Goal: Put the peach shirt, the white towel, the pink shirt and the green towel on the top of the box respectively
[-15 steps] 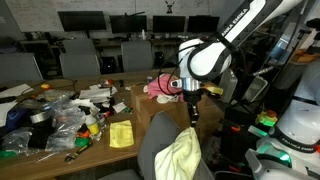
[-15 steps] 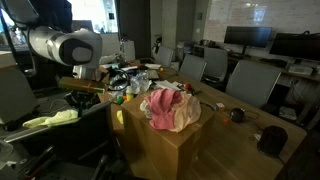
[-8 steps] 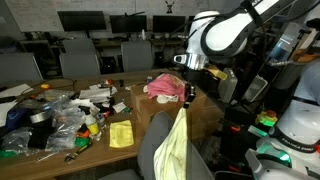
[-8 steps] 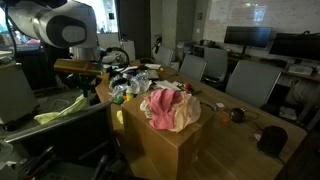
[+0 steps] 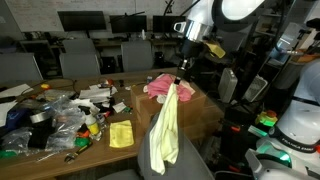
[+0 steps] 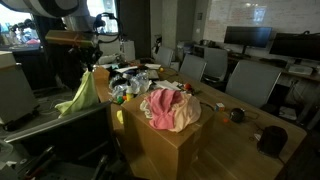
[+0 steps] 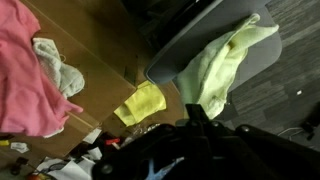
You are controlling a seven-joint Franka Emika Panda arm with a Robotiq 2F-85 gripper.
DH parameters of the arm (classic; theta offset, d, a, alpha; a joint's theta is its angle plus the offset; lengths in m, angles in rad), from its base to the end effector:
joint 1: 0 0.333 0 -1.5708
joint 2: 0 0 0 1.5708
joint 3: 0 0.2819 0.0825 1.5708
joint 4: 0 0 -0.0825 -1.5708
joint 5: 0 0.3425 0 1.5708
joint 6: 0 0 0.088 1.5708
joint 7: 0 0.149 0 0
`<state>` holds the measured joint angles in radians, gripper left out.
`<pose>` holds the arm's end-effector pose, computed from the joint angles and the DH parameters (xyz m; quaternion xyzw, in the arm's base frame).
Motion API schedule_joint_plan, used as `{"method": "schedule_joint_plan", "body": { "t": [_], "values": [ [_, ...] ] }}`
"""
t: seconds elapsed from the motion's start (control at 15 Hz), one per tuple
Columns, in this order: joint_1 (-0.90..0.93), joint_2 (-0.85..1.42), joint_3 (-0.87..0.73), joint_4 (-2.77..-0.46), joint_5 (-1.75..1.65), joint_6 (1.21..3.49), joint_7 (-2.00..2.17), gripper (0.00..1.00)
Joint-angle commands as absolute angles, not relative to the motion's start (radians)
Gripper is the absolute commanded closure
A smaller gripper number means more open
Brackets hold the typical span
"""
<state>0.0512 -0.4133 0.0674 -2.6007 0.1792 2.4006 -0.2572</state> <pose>0.4039 0.0531 0.3665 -0.9849 -0.1256 -0.1099 0.0459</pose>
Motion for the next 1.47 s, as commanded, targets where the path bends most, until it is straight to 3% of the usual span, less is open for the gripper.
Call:
{"method": "schedule_joint_plan", "body": {
  "t": [0.0,0.47,1.4],
  "values": [
    [0.047,-0.417,0.063,-2.457,0.112,2.299,-0.126,1.00],
    [0.026,-0.310,0.055,-2.129,0.069,2.117,0.029,1.00],
    [-0.155,0.038,-0.161,-1.630,0.079,1.907,0.042,1.00]
  ]
}}
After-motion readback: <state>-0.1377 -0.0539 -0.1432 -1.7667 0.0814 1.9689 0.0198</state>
